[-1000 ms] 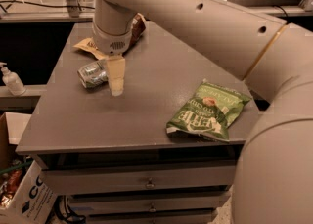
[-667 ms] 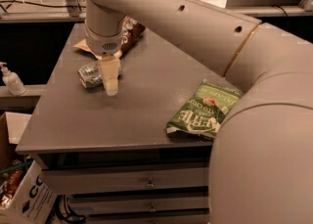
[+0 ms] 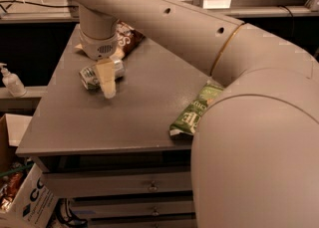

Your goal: Place 7up can upright

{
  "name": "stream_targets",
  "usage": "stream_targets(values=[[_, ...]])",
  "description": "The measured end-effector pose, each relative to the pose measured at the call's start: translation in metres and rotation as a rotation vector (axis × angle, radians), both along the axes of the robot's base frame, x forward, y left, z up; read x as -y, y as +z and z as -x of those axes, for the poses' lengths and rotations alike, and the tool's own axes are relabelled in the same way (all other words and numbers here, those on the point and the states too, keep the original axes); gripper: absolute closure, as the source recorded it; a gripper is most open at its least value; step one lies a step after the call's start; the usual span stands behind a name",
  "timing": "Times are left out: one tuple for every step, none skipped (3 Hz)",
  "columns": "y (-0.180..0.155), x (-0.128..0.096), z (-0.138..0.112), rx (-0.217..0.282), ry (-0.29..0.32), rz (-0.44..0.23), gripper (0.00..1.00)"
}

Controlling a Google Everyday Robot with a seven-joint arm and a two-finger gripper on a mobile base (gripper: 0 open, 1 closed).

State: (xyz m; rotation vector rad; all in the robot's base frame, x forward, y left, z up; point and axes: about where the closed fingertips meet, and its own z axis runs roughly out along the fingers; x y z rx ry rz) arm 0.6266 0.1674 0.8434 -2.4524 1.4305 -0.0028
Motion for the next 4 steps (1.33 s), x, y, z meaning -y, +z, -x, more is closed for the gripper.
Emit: stream_targets(values=[[-0.007,-0.001,0.001,-0.008,-0.007,0.019,0.18],[-0.008,-0.001,0.001,-0.009,-0.012,0.027,0.40],[-0.004,-0.005,0.002,-0.024,-0.038,0.030,0.65],[0.007,-0.014,0.008,-0.068,-0.070,0.001,0.88]])
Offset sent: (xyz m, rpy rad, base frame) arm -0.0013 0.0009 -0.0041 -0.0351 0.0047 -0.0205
